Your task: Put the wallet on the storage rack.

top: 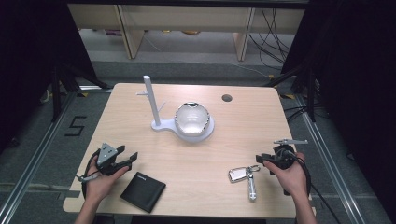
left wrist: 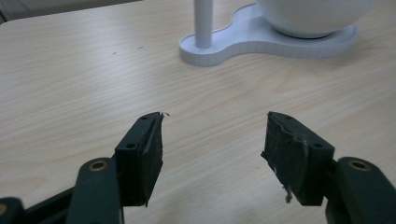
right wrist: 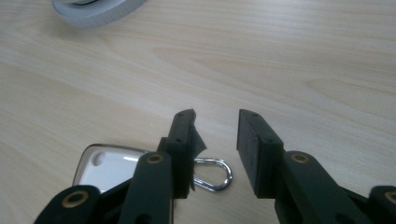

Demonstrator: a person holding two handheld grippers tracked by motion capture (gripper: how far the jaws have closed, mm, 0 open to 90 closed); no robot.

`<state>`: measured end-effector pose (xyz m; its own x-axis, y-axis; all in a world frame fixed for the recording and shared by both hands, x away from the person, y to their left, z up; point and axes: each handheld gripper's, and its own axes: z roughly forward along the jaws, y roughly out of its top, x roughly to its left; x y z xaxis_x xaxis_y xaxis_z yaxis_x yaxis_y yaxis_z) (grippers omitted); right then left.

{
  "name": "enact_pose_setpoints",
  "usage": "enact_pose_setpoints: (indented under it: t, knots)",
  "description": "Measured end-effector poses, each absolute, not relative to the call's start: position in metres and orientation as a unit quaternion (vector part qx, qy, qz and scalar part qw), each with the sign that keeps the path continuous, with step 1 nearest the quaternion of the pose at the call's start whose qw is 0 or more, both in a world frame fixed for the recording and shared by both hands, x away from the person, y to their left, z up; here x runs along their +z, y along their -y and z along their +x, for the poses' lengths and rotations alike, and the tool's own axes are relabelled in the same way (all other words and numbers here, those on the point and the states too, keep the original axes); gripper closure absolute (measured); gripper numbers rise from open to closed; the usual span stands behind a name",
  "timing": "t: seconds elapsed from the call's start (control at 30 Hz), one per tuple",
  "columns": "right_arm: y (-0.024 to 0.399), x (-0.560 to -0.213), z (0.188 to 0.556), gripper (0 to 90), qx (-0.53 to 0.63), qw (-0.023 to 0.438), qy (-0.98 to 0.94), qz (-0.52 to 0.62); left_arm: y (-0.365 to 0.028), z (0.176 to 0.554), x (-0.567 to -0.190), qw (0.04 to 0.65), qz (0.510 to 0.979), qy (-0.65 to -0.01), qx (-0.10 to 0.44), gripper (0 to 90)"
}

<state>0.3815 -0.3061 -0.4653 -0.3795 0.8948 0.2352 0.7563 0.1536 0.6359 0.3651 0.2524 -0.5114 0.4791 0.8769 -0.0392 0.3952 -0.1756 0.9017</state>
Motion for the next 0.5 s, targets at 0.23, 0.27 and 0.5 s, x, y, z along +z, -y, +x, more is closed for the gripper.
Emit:
enact_pose_setpoints:
  t: [0.23, 0.27, 0.5]
  knots:
    - [0.302, -0.461, 0.382, 66.4, 0.337, 0.087, -0.763, 0.545, -0.234, 0.339, -0.489, 0.437, 0.773, -0.425, 0.173, 35.2]
    - [0.299, -0.462, 0.382, 66.1, 0.345, 0.089, -0.757, 0.548, -0.232, 0.337, -0.488, 0.431, 0.779, -0.425, 0.163, 34.9]
    - [0.288, -0.464, 0.380, 64.6, 0.343, 0.074, -0.774, 0.527, -0.224, 0.323, -0.478, 0.394, 0.831, -0.367, 0.141, 32.9]
